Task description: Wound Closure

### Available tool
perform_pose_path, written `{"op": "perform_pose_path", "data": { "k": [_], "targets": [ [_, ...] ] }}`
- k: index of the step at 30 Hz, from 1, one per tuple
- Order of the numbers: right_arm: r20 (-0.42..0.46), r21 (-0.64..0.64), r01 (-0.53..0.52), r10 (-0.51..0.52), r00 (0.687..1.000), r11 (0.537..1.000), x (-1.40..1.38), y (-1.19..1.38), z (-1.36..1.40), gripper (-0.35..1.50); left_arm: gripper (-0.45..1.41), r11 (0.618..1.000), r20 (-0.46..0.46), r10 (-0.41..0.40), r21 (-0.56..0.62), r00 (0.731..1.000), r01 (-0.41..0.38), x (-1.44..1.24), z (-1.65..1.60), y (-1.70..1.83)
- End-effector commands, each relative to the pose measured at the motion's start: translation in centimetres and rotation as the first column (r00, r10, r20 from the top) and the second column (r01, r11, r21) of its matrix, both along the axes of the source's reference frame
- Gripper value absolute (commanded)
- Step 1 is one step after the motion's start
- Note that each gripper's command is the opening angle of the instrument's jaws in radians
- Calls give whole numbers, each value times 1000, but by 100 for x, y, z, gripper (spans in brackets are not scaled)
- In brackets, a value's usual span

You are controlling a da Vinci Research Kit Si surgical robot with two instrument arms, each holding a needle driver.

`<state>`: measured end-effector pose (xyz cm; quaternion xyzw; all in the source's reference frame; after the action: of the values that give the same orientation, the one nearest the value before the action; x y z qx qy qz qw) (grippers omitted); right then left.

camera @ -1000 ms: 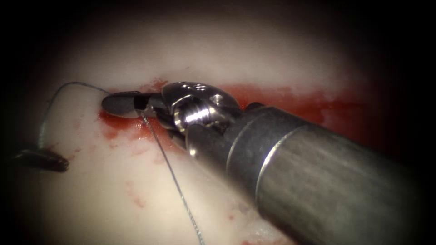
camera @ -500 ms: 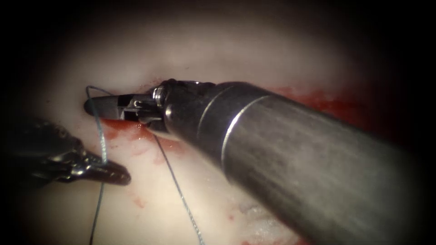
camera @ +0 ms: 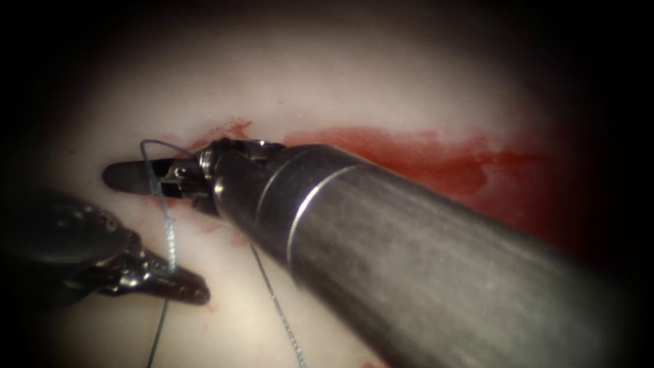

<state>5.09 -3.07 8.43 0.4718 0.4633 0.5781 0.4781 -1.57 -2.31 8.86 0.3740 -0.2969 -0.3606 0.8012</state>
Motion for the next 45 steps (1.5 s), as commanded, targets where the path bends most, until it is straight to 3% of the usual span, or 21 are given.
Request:
{"op": "perform_pose_path", "data": {
  "k": [1, 5, 8, 10, 13, 14, 17, 19, 23, 27, 31, 40, 45],
  "targets": [
    [-45, -9, -31, 31, 998, 999, 3, 13, 3, -35, -45, 1000, 12, 9, 6, 1000, -9, 0, -7, 14],
    [-160, -19, -85, 80, 984, 996, -4, 22, 15, -35, -45, 997, 131, 45, 58, 990, -53, 10, -18, 19],
    [-257, 32, -119, 124, 959, 992, -5, 26, 20, -35, -45, 994, 264, 60, 75, 963, -82, 10, -24, 18],
    [-322, 75, -132, 150, 935, 988, -2, 25, 22, -35, -45, 992, 437, 31, 99, 899, -83, 4, -24, 15],
    [-389, 91, -144, 168, 906, 985, 3, 22, 20, -35, -45, 986, 502, 14, 136, 865, -95, 0, -22, 11],
    [-440, 98, -154, 182, 879, 983, 6, 21, 18, -35, -45, 981, 524, 6, 163, 851, -107, -3, -20, 7],
    [-512, 104, -174, 203, 834, 979, 7, 21, 13, -35, -45, 967, 541, 1, 213, 841, -138, -2, -16, 0],
    [-550, 108, -186, 215, 807, 977, 6, 23, 11, -35, -45, 956, 542, -5, 249, 840, -156, 1, -11, -2],
    [-556, 143, -174, 225, 801, 974, 2, 24, 6, -35, -45, 947, 518, -10, 279, 855, -158, 11, 6, -1],
    [-563, 205, -149, 241, 790, 967, -5, 30, -4, -35, -45, 948, 406, 23, 281, 914, -149, 32, 43, 1],
    [-565, 233, -186, 288, 773, 955, -9, 33, -9, -35, -45, 943, 326, 41, 300, 944, -145, 37, 68, 0],
    [-568, 261, -206, 323, 757, 943, -8, 37, -14, -35, -45, 921, 336, 103, 322, 936, -217, 36, 73, -12],
    [-571, 281, -213, 342, 746, 936, -7, 40, -23, -35, -45, 926, 258, 158, 297, 953, -234, 36, 85, -10]
  ]
}}
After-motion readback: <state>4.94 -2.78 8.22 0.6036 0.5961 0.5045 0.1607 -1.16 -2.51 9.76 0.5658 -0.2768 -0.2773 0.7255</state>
